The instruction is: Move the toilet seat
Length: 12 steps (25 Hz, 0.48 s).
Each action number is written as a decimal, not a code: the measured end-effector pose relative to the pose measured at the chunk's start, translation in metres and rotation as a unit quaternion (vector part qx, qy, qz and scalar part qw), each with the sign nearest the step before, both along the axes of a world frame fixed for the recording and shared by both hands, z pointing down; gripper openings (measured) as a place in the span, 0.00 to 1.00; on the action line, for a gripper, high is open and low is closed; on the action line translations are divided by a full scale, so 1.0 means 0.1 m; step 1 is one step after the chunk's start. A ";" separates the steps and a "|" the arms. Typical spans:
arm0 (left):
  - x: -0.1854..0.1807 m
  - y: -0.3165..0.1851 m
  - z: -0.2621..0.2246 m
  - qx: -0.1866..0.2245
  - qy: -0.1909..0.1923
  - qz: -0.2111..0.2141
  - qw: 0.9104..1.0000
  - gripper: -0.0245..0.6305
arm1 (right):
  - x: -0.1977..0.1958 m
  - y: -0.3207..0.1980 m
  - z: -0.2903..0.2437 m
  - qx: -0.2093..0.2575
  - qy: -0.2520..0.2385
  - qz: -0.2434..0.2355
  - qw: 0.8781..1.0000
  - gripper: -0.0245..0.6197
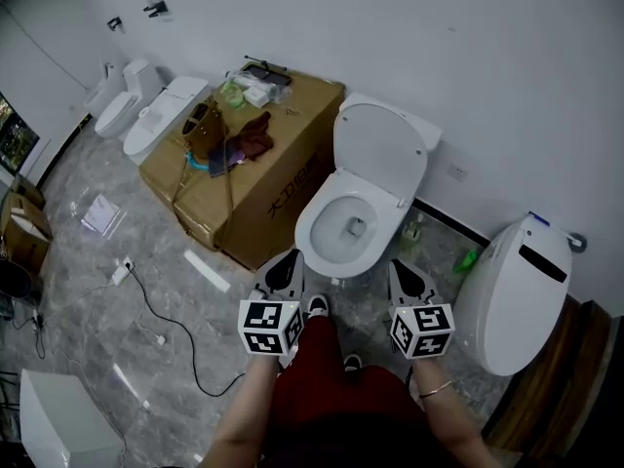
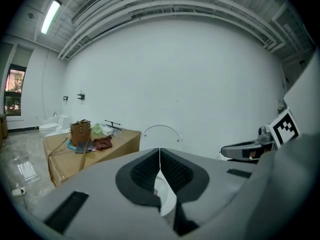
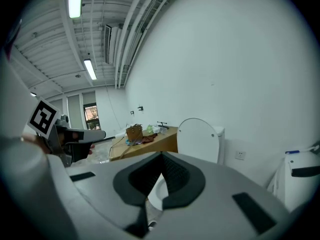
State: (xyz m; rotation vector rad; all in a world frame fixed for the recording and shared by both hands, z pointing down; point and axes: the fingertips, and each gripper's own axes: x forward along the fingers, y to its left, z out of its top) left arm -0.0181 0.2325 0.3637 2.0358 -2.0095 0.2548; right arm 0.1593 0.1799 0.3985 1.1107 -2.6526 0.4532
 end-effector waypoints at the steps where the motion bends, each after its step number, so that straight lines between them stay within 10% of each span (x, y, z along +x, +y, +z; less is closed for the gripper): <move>1: -0.04 -0.06 0.03 -0.001 0.000 0.002 1.000 0.08 | -0.03 -0.06 0.03 -0.002 0.002 0.002 1.000 0.06; 12: -0.69 -1.02 0.31 -0.026 0.006 0.026 0.999 0.08 | -0.45 -0.93 0.28 -0.033 0.036 0.040 0.998 0.06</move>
